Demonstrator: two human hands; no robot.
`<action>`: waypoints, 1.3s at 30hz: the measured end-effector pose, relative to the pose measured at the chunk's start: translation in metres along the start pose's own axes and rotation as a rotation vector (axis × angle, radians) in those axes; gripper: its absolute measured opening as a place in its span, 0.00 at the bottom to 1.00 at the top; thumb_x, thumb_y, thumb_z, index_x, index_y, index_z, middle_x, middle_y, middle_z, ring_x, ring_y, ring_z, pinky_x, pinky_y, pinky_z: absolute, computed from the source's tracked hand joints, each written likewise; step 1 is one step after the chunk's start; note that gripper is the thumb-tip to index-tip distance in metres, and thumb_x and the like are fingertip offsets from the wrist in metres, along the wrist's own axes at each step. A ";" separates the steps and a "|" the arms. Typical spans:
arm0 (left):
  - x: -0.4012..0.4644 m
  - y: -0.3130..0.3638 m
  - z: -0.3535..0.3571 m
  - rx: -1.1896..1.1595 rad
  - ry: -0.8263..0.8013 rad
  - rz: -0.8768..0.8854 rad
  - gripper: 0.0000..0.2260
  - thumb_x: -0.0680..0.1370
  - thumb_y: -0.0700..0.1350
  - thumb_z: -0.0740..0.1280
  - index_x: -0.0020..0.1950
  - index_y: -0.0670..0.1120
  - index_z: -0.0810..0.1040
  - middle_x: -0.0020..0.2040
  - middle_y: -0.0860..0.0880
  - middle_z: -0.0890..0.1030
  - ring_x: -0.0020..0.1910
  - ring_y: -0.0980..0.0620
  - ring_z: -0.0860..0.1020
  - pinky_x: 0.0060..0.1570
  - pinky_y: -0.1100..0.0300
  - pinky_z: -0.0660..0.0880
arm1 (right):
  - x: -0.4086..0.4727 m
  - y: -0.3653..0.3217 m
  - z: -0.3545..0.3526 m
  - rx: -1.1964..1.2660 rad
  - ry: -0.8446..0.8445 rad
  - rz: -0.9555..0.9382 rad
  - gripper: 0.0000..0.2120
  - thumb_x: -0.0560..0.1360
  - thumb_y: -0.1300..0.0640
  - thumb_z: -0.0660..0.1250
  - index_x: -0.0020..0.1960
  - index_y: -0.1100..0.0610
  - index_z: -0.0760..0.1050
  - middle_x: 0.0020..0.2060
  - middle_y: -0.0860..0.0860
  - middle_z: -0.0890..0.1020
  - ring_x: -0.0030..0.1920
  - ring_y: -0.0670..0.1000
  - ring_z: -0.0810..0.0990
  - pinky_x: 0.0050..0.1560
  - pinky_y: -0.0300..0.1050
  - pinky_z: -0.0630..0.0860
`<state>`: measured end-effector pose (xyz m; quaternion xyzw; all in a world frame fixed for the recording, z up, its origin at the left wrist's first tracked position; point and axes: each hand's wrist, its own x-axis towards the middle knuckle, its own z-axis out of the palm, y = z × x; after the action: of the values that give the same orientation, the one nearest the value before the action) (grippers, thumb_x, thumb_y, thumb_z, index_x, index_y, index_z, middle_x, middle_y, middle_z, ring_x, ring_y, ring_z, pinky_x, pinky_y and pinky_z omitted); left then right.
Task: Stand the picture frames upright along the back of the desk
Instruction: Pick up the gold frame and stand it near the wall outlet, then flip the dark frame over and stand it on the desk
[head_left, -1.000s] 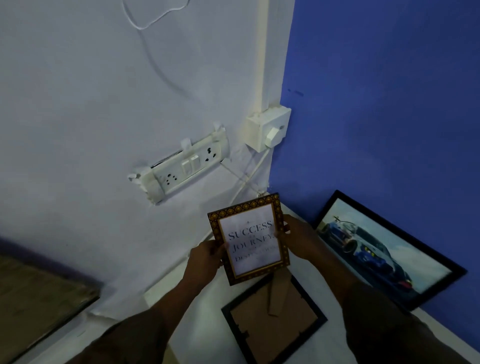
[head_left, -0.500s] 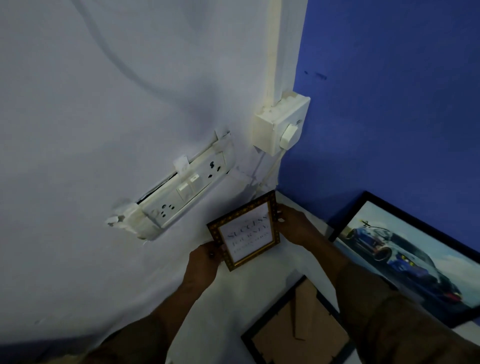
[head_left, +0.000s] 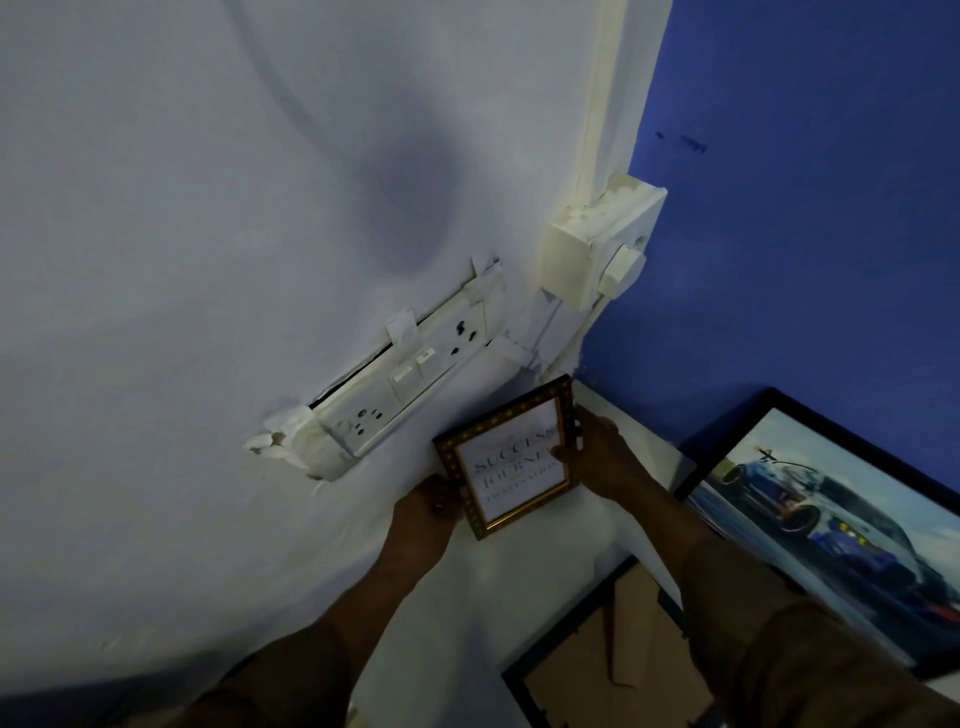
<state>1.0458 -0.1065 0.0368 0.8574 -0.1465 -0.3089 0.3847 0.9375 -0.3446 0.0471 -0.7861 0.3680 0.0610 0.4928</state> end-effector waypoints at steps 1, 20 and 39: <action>-0.001 -0.003 0.000 -0.006 0.002 -0.011 0.07 0.80 0.40 0.68 0.57 0.43 0.82 0.50 0.44 0.86 0.53 0.41 0.84 0.56 0.47 0.81 | -0.004 0.003 0.000 0.007 0.013 0.016 0.30 0.79 0.55 0.69 0.78 0.58 0.63 0.70 0.57 0.74 0.69 0.58 0.74 0.69 0.55 0.73; -0.065 -0.045 0.086 0.366 -0.353 -0.096 0.22 0.79 0.54 0.70 0.68 0.43 0.75 0.62 0.43 0.80 0.58 0.44 0.80 0.57 0.58 0.75 | -0.168 0.144 0.022 0.100 0.203 0.349 0.33 0.78 0.47 0.70 0.78 0.52 0.62 0.72 0.58 0.74 0.71 0.57 0.74 0.67 0.45 0.69; -0.071 -0.043 0.134 0.495 -0.461 -0.005 0.18 0.79 0.54 0.67 0.64 0.44 0.77 0.59 0.46 0.82 0.57 0.48 0.80 0.54 0.58 0.76 | -0.241 0.179 0.091 0.331 0.470 0.659 0.30 0.77 0.48 0.70 0.74 0.57 0.64 0.55 0.55 0.79 0.47 0.52 0.81 0.46 0.49 0.80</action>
<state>0.9062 -0.1196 -0.0347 0.8328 -0.2983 -0.4506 0.1207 0.6734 -0.1883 -0.0188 -0.5297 0.7062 -0.0256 0.4692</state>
